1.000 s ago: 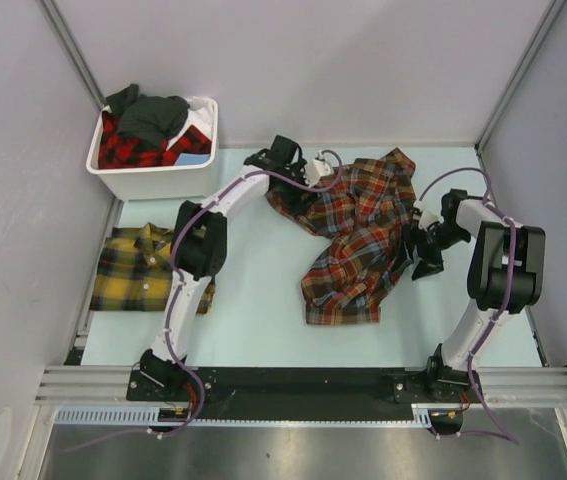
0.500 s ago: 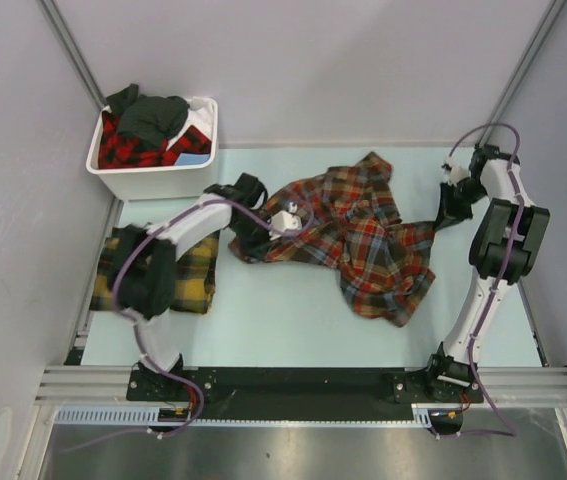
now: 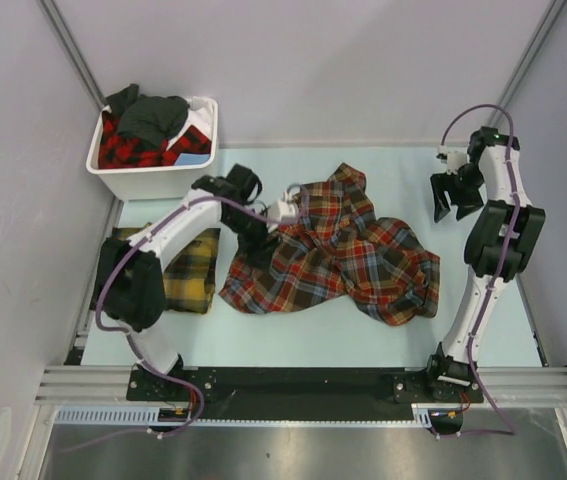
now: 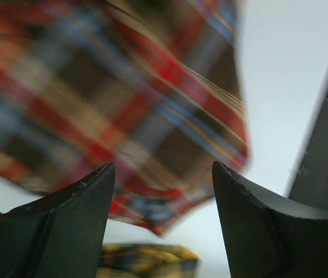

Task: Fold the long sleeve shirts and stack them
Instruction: Flatten the shirt out

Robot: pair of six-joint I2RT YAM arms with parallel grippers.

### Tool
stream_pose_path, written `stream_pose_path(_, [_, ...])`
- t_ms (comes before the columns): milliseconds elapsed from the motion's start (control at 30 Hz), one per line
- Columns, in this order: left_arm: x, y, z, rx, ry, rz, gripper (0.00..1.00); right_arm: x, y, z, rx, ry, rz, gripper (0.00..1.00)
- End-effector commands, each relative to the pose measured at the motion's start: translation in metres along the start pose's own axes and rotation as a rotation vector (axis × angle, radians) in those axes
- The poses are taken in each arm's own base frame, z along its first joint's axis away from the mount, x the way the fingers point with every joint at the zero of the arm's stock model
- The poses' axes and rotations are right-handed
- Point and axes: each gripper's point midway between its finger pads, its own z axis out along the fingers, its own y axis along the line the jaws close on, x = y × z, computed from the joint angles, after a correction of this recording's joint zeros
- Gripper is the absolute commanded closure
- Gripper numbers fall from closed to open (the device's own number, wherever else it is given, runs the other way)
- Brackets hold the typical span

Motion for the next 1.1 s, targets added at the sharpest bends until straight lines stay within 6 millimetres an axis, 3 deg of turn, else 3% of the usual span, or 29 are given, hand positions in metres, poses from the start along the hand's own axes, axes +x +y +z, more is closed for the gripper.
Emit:
stream_pose_path(0, [-0.054, 0.078, -0.024, -0.194, -0.176, -0.151, 0.26, -0.021, 0.062, -0.057, -0.148, -0.187, -0.048, 0.3])
stream_pose_path(33, [-0.061, 0.092, -0.023, -0.225, -0.199, -0.157, 0.26, -0.024, 0.077, -0.057, -0.19, -0.193, -0.057, 0.29])
stream_pose_path(67, [-0.057, 0.106, -0.014, -0.242, -0.187, -0.195, 0.26, -0.03, 0.111, -0.057, -0.277, -0.203, -0.097, 0.29])
stream_pose_path(200, [-0.063, 0.13, -0.011, -0.236, -0.235, -0.349, 0.25, -0.045, 0.185, -0.036, -0.398, -0.189, -0.181, 0.22])
stream_pose_path(267, [-0.064, 0.139, -0.021, -0.242, -0.277, -0.409, 0.23, -0.051, 0.209, -0.023, -0.422, -0.173, -0.198, 0.05])
stream_pose_path(300, [-0.065, 0.141, -0.025, -0.243, -0.29, -0.424, 0.1, -0.053, 0.229, -0.009, -0.443, -0.148, -0.233, 0.03])
stream_pose_path(400, [-0.055, 0.148, -0.039, -0.271, -0.305, -0.465, 0.09, -0.062, 0.258, 0.007, -0.437, -0.135, -0.286, 0.0])
stream_pose_path(533, [-0.045, 0.145, -0.049, -0.312, -0.294, -0.461, 0.08, -0.055, 0.274, 0.051, -0.393, -0.045, -0.325, 0.01])
stream_pose_path(600, [-0.037, 0.142, -0.045, -0.306, -0.28, -0.468, 0.08, -0.049, 0.283, 0.055, -0.426, -0.014, -0.319, 0.07])
stream_pose_path(633, [-0.035, 0.141, -0.045, -0.31, -0.275, -0.47, 0.08, -0.045, 0.29, 0.054, -0.467, -0.004, -0.32, 0.23])
stream_pose_path(700, [-0.028, 0.14, -0.04, -0.308, -0.264, -0.474, 0.09, -0.044, 0.296, 0.047, -0.505, -0.01, -0.329, 0.48])
stream_pose_path(733, [-0.025, 0.141, -0.039, -0.31, -0.259, -0.478, 0.09, -0.045, 0.299, 0.034, -0.539, -0.032, -0.337, 0.7])
stream_pose_path(800, [-0.021, 0.141, -0.037, -0.305, -0.255, -0.485, 0.11, -0.047, 0.297, 0.016, -0.552, -0.068, -0.361, 1.0])
stream_pose_path(833, [-0.021, 0.142, -0.039, -0.305, -0.26, -0.488, 0.11, -0.05, 0.295, 0.006, -0.553, -0.098, -0.375, 1.0])
stream_pose_path(867, [-0.021, 0.142, -0.041, -0.306, -0.266, -0.486, 0.12, -0.057, 0.287, -0.022, -0.54, -0.156, -0.387, 1.0])
stream_pose_path(933, [-0.022, 0.143, -0.045, -0.308, -0.278, -0.481, 0.14, -0.063, 0.279, -0.053, -0.54, -0.232, -0.44, 1.0])
stream_pose_path(1000, [-0.024, 0.143, -0.048, -0.31, -0.283, -0.471, 0.16, -0.068, 0.267, -0.103, -0.522, -0.338, -0.466, 1.0])
stream_pose_path(1067, [-0.026, 0.141, -0.048, -0.297, -0.292, -0.462, 0.17, -0.063, 0.263, -0.13, -0.499, -0.385, -0.518, 1.0])
